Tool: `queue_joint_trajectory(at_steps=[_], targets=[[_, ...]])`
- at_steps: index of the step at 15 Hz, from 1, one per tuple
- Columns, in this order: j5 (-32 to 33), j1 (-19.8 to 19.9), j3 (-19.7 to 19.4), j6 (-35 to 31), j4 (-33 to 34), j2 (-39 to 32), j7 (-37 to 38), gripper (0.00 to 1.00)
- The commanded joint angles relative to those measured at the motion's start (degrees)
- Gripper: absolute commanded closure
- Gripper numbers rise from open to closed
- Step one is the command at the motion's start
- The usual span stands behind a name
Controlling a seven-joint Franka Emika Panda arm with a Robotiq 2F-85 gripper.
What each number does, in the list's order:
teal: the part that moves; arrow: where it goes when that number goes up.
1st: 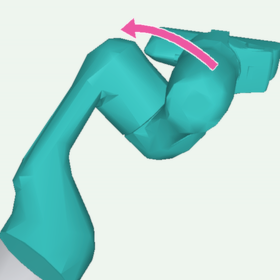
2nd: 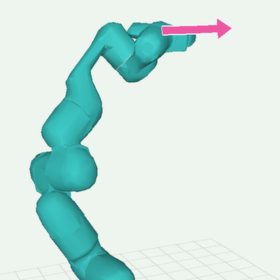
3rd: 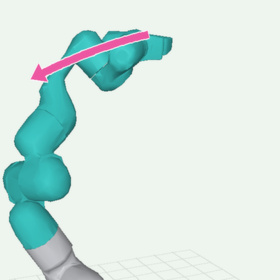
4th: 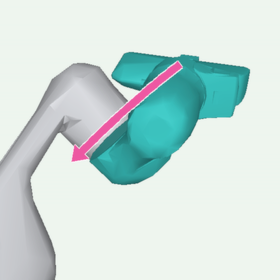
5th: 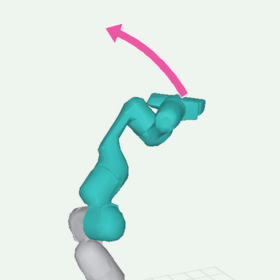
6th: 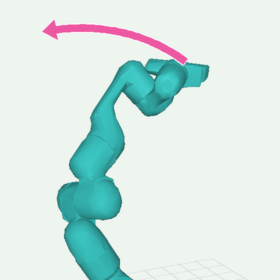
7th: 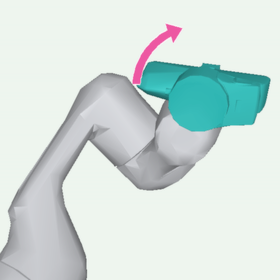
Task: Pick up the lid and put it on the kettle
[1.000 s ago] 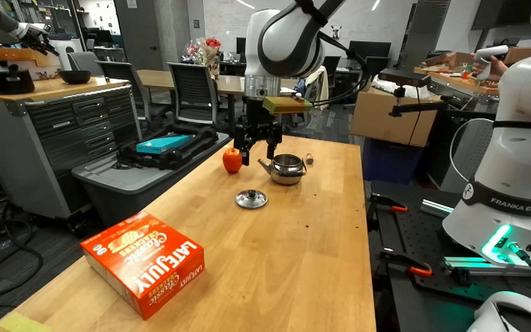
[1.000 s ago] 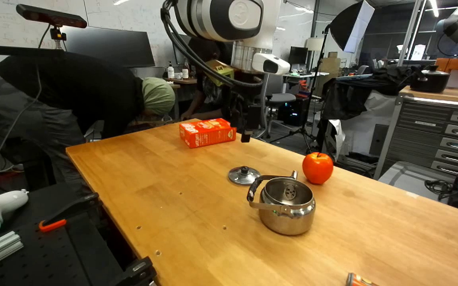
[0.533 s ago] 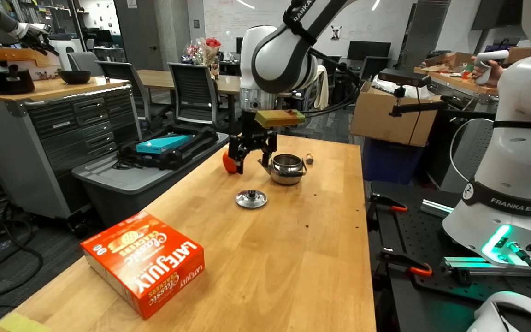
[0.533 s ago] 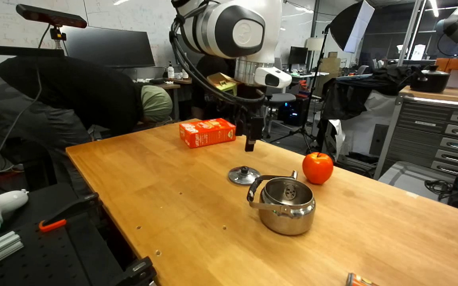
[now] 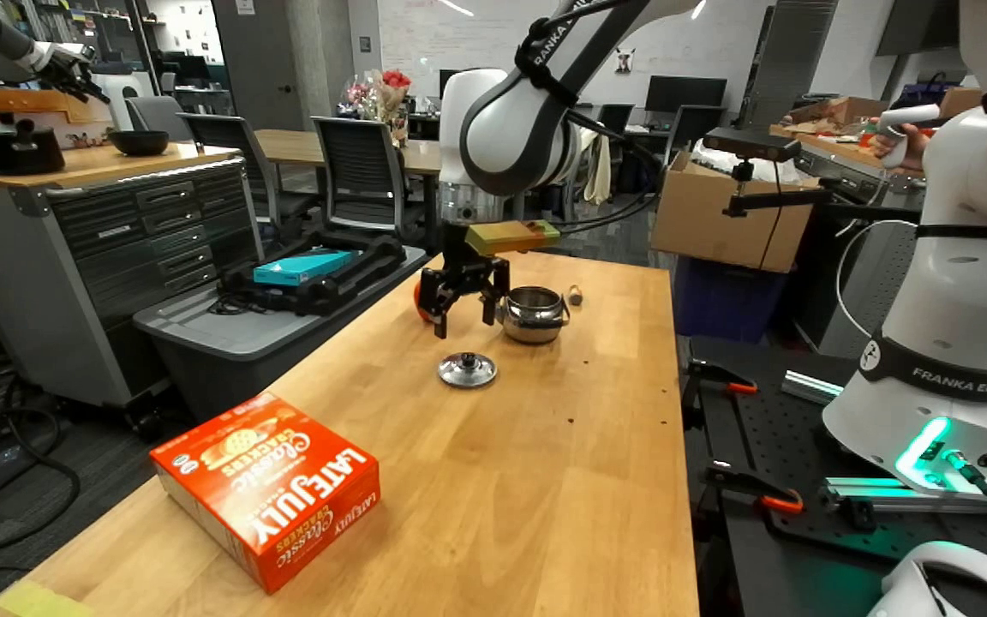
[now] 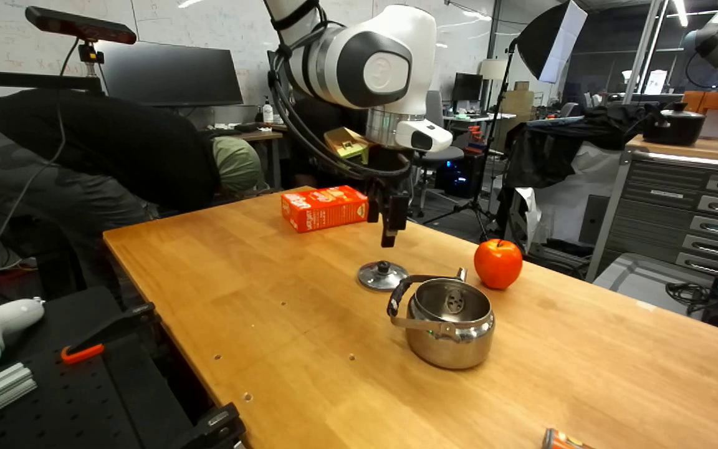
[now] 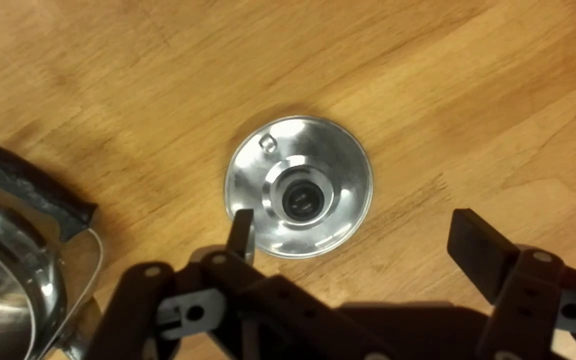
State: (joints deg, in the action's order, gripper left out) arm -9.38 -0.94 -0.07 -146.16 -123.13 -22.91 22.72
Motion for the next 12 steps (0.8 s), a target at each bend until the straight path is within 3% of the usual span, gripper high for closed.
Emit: queue_joint_trajectory(at_steps=[1,12], targets=[[0.0,-1.5,-1.4,-1.0,2.7,-2.8,1.6,0.0],[0.5,-2.3,-2.8,0.6,7.7,-9.4,3.1,0.0]])
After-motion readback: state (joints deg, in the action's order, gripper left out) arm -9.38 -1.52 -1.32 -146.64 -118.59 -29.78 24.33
